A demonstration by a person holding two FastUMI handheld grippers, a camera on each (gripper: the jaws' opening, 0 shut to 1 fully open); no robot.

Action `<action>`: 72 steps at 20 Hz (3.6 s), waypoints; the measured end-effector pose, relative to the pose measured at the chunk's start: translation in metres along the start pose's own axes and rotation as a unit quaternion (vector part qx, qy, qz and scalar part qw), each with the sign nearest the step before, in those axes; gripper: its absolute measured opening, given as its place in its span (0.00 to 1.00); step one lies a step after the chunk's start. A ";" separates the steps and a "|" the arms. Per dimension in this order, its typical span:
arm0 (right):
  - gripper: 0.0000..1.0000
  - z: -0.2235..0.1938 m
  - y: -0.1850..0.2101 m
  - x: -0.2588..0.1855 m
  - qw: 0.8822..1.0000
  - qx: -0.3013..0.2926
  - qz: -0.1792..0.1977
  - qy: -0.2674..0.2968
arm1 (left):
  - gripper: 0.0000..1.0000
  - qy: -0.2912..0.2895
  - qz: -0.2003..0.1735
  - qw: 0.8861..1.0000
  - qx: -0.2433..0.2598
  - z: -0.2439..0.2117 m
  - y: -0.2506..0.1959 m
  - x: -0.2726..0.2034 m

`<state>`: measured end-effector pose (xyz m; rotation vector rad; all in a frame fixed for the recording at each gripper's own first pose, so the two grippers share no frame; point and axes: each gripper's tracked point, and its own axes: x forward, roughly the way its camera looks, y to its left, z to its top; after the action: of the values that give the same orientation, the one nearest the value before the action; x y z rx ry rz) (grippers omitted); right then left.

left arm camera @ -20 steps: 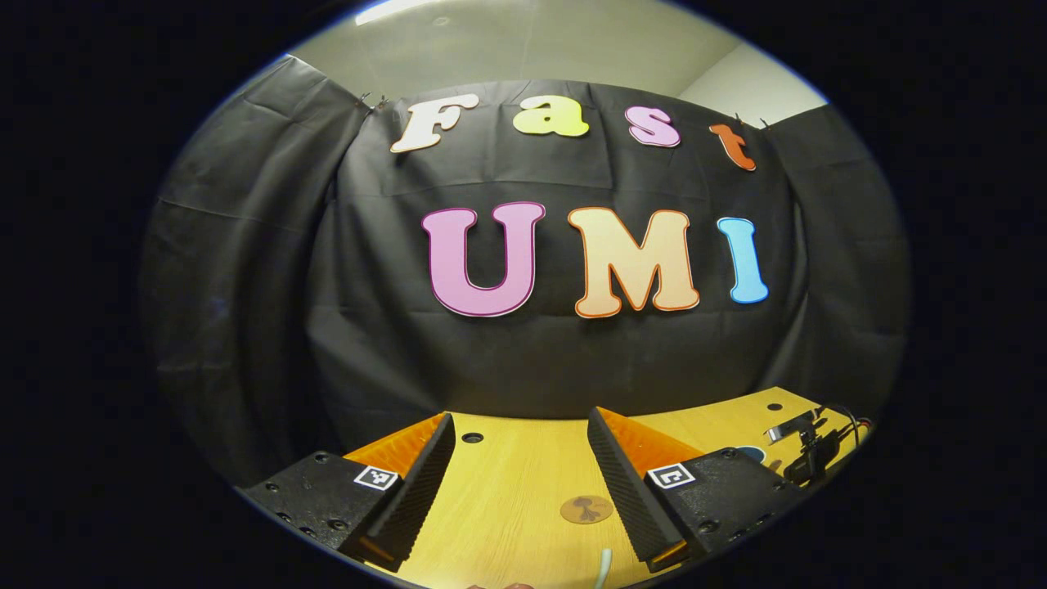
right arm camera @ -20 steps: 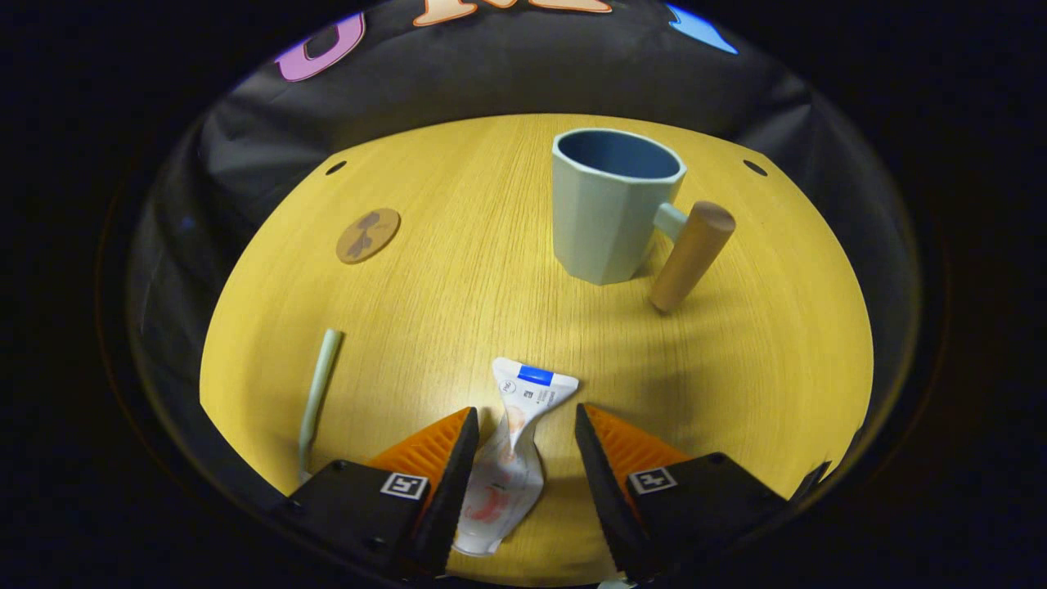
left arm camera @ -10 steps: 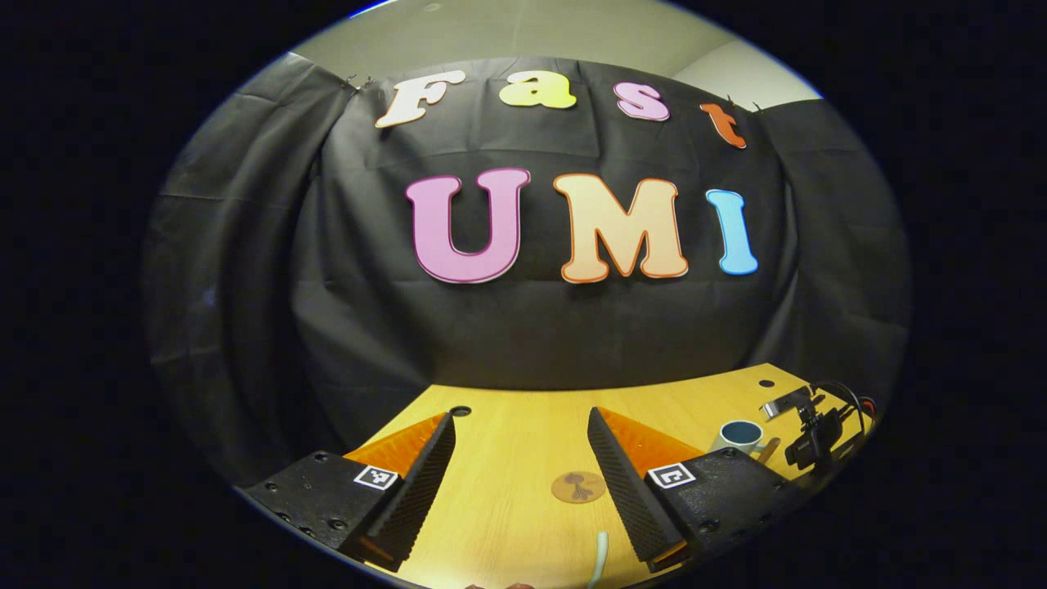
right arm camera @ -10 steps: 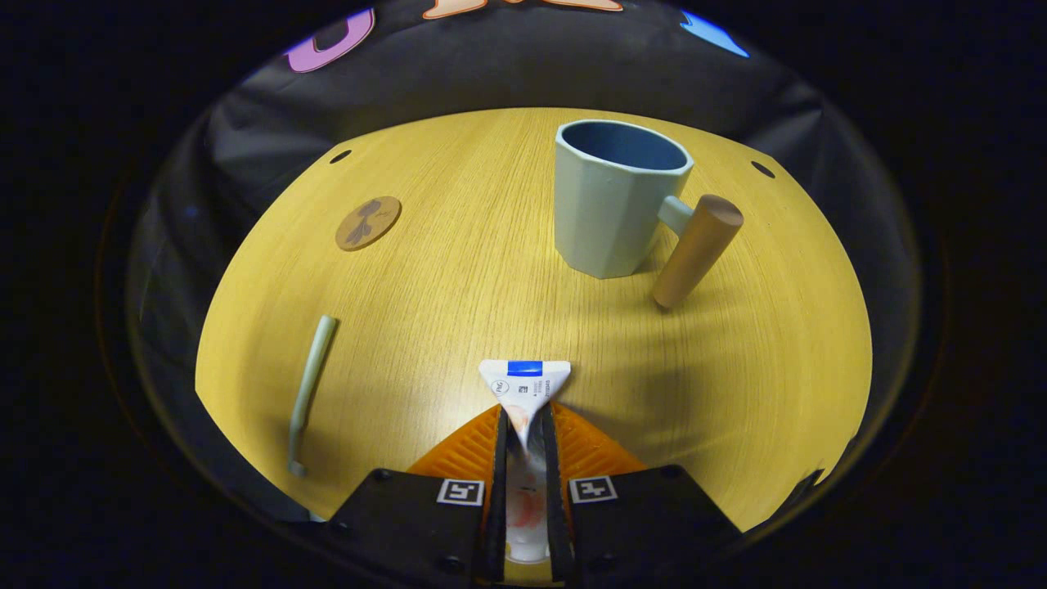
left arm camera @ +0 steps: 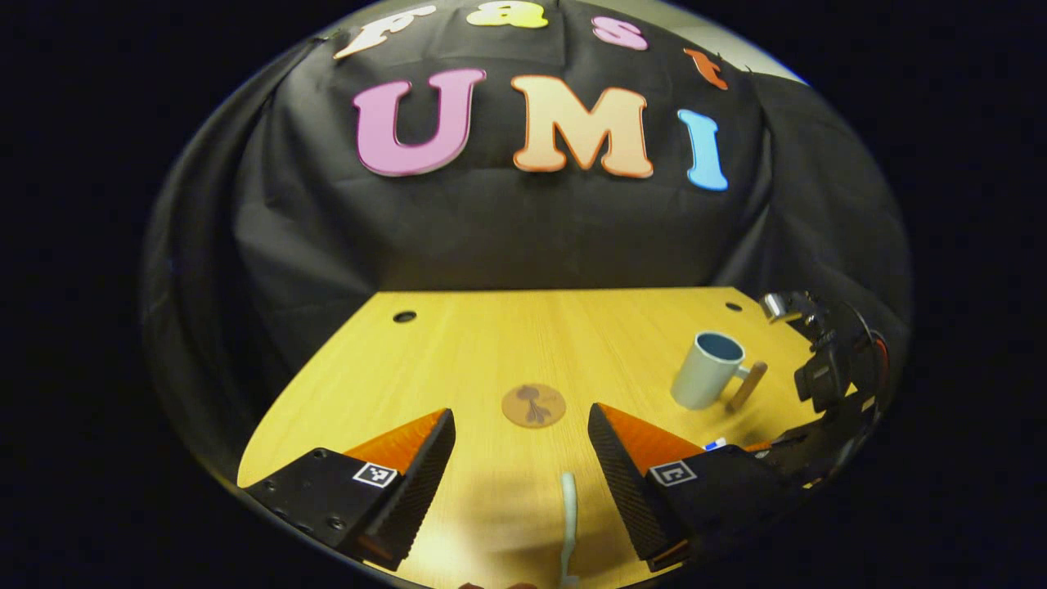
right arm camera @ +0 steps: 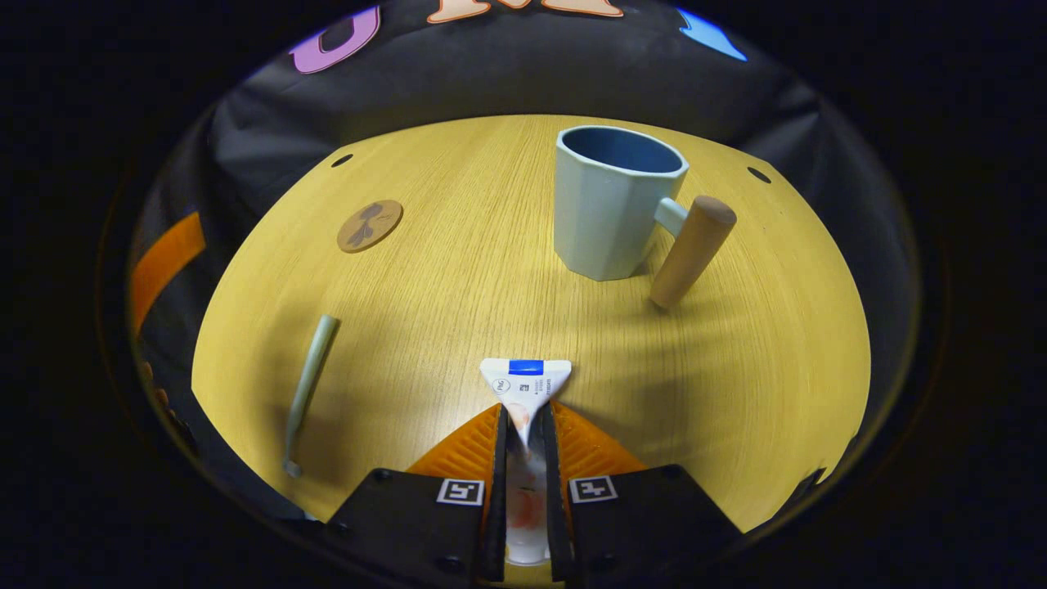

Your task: Put the toothbrush and toothpaste on the desktop into the cup, then pick up the cup and place it on the coaster on the desktop.

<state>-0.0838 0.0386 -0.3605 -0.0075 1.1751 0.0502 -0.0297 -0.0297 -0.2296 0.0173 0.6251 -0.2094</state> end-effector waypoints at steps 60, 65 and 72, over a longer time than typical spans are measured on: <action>0.17 0.060 -0.010 -0.052 0.991 0.022 0.045 -0.123 | 0.00 0.139 -0.063 0.986 -0.068 -0.064 -0.047 0.011; 0.52 0.047 -0.007 -0.027 0.996 0.019 0.045 -0.076 | 0.00 0.138 -0.067 0.986 -0.067 -0.063 -0.050 0.007; 0.53 0.024 -0.003 0.003 0.999 -0.004 0.034 -0.016 | 0.00 0.141 -0.062 0.986 -0.071 -0.064 -0.045 0.004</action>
<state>-0.0604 0.0366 -0.3540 0.0257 1.1436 0.1158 -0.0730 -0.0691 -0.2818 -0.1319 0.9230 -0.2848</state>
